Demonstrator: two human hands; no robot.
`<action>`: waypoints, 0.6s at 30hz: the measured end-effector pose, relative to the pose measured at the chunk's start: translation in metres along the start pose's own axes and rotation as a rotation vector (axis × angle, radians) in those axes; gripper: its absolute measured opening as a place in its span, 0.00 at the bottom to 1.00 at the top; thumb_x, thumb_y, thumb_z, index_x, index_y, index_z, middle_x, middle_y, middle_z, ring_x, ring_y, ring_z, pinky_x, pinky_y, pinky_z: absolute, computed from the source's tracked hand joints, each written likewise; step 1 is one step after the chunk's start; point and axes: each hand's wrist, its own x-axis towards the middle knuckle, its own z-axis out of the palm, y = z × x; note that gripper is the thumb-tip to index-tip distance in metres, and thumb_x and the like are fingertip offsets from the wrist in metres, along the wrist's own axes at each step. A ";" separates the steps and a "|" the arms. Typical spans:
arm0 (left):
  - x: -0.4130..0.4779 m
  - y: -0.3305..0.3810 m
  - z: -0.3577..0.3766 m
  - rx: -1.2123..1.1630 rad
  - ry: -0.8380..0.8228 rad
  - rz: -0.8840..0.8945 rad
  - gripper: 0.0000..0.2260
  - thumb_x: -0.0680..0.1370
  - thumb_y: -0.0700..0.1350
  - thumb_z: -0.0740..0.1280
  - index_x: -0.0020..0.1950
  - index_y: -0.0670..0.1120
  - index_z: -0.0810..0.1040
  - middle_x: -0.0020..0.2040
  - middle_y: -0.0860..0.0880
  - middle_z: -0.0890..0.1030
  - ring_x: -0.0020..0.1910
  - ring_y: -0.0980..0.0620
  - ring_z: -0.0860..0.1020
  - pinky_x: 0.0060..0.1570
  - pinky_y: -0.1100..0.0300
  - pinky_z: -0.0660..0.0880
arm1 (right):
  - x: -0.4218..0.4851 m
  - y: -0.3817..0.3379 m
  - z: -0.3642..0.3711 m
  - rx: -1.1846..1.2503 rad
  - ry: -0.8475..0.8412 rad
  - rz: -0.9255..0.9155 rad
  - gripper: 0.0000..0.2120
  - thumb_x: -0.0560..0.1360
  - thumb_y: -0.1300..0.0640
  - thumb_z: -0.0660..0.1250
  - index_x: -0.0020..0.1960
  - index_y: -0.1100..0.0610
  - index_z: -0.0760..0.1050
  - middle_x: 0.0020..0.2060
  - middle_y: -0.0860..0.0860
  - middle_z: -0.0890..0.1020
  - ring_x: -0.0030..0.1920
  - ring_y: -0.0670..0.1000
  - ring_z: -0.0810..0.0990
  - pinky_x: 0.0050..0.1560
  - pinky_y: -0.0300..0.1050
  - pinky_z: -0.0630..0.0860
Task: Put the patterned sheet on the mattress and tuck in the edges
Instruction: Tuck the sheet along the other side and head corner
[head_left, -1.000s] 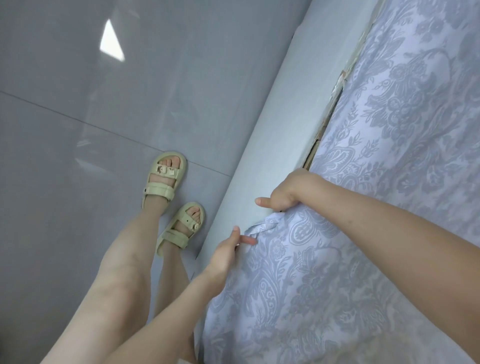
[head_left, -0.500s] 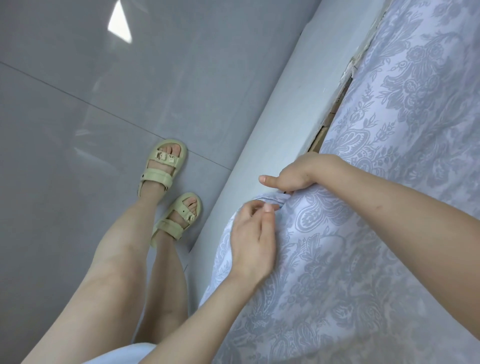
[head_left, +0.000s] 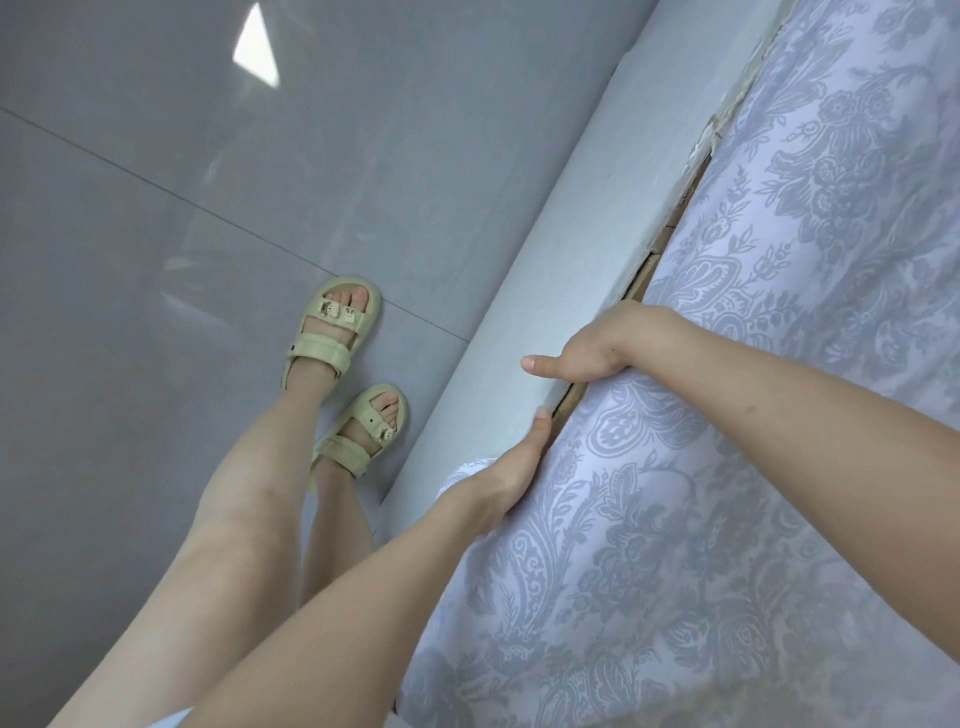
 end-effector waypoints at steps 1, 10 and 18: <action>-0.004 -0.007 -0.003 0.010 0.083 -0.002 0.30 0.75 0.70 0.42 0.55 0.58 0.78 0.49 0.56 0.81 0.50 0.57 0.78 0.60 0.58 0.69 | 0.002 -0.001 0.001 -0.017 0.000 0.000 0.40 0.76 0.31 0.38 0.75 0.56 0.60 0.74 0.55 0.62 0.74 0.55 0.60 0.71 0.50 0.55; -0.029 -0.053 -0.022 -0.002 0.111 0.030 0.23 0.81 0.60 0.47 0.51 0.54 0.80 0.50 0.55 0.83 0.52 0.57 0.80 0.55 0.63 0.73 | -0.012 -0.009 0.009 -0.093 0.215 -0.059 0.38 0.76 0.31 0.38 0.64 0.54 0.73 0.68 0.54 0.72 0.68 0.55 0.69 0.61 0.48 0.64; -0.022 -0.040 -0.025 0.184 -0.007 -0.015 0.29 0.79 0.65 0.38 0.61 0.56 0.75 0.62 0.53 0.78 0.61 0.56 0.75 0.62 0.61 0.66 | -0.036 -0.041 0.065 0.028 0.430 -0.299 0.36 0.76 0.32 0.37 0.43 0.52 0.78 0.38 0.49 0.77 0.49 0.54 0.75 0.47 0.47 0.66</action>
